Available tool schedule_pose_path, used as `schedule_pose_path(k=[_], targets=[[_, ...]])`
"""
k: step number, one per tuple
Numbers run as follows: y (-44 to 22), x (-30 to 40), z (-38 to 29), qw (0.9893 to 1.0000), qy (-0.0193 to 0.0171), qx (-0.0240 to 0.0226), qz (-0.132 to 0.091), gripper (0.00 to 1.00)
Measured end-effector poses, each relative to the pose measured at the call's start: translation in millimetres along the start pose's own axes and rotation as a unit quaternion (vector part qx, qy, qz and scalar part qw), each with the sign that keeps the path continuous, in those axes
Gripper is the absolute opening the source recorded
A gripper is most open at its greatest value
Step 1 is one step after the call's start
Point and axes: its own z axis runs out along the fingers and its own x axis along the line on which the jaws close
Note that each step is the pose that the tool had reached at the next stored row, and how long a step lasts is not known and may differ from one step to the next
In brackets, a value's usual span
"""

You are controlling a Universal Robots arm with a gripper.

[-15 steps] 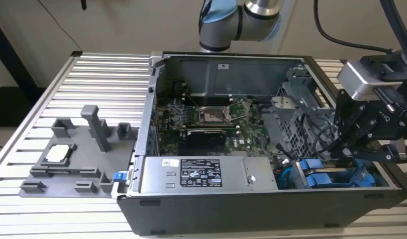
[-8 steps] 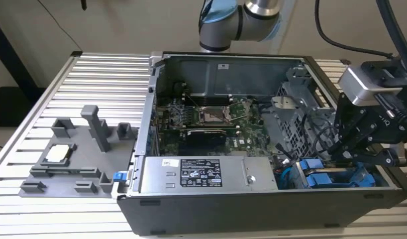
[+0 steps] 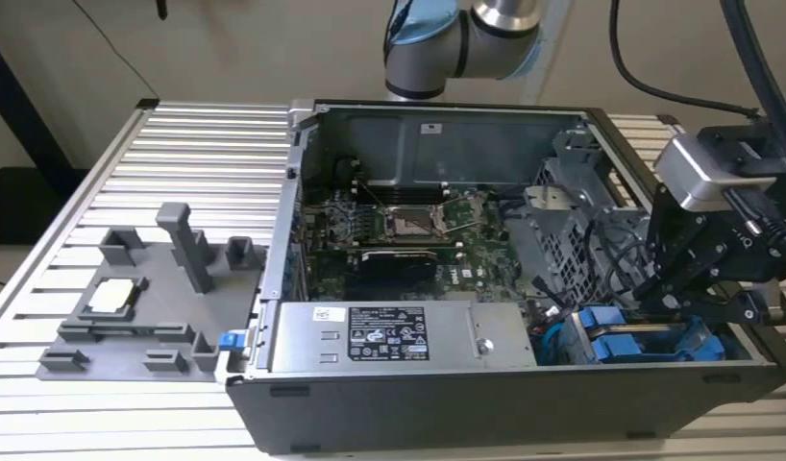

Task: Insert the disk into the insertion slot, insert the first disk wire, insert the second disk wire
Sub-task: 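Insert the second disk wire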

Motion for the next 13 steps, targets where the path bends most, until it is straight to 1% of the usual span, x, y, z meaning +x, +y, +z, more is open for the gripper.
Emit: schedule_pose_path(k=[5,13], targets=[[-1.0,0.2,2.4,1.0000,-0.0031,0.0008,0.007,0.16],[-2.0,0.6,5.7,0.9998,-0.0044,0.0019,0.018,0.16]])
